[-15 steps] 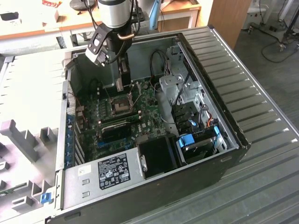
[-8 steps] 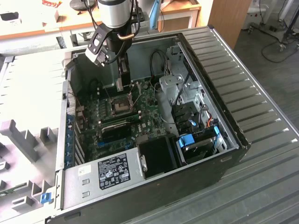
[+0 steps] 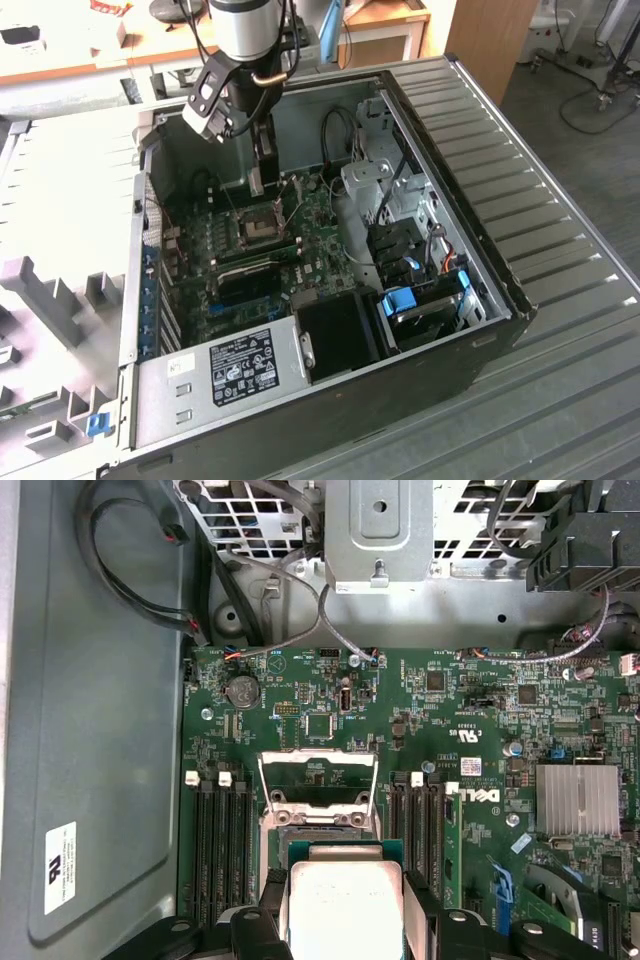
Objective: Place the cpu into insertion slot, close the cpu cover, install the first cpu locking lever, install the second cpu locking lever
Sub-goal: 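Place the cpu into insertion slot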
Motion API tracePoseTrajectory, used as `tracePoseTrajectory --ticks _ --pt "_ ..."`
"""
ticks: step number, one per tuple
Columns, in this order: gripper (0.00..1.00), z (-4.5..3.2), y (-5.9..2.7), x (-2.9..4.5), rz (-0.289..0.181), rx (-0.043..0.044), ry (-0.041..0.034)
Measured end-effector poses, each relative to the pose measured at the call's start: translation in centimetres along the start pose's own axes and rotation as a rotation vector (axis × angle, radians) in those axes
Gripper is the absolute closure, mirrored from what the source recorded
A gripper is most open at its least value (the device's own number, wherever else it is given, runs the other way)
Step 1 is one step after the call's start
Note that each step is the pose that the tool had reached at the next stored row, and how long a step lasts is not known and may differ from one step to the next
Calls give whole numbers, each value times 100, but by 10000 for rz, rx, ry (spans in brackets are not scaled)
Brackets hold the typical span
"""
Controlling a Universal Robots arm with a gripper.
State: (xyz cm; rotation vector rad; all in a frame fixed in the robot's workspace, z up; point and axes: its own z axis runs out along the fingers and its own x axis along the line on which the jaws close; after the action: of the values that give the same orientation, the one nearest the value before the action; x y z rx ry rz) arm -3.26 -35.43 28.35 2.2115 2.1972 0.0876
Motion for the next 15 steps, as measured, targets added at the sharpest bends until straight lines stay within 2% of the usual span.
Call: tracePoseTrajectory --ticks 4,7,9,15 --pt "46 25 -33 -1 0 -5 0" --pt "46 42 -135 -2 -1 -13 -2" --pt "46 58 -174 -1 0 -27 1" --pt "46 137 -199 -3 -8 -48 1"
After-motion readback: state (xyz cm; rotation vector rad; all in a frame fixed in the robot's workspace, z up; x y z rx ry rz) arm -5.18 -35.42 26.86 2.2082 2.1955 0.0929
